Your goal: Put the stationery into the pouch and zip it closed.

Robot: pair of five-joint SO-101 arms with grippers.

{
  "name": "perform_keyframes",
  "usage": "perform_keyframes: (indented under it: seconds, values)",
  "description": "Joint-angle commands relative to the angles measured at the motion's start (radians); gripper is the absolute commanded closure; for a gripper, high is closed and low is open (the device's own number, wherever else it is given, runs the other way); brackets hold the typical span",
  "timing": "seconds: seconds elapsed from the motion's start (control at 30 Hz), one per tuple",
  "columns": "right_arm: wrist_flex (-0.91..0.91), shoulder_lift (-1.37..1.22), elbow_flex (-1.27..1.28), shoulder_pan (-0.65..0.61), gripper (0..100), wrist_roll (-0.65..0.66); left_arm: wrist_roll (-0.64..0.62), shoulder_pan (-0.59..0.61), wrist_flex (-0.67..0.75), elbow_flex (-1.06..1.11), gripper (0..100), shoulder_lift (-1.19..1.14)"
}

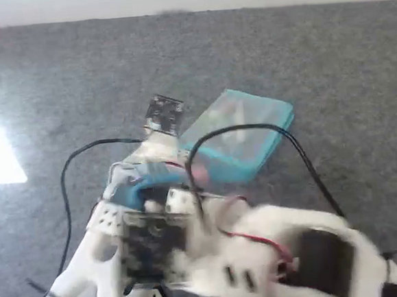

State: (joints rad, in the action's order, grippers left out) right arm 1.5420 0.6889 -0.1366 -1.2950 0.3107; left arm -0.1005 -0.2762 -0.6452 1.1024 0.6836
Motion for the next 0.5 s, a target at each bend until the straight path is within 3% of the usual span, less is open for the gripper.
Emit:
perform_keyframes:
  seconds: [0.0,0.13,0.23,0.37,0.47]
  values:
    - [0.071,0.033,-0.140,-0.015,56.0,0.017,0.003,-0.003,0.021,-0.027,99,-0.020]
    - [0.226,0.045,-0.169,0.096,60.8,0.094,0.003,0.003,0.006,-0.030,99,-0.018]
    - [0.242,0.059,-0.021,0.245,62.7,0.144,-0.002,0.051,-0.054,-0.088,99,-0.020]
    - [0.113,0.154,0.333,0.415,58.2,0.213,-0.003,0.137,-0.114,-0.151,99,-0.020]
    - [-0.097,0.283,0.660,0.524,57.3,0.249,0.002,0.183,-0.152,-0.188,99,-0.020]
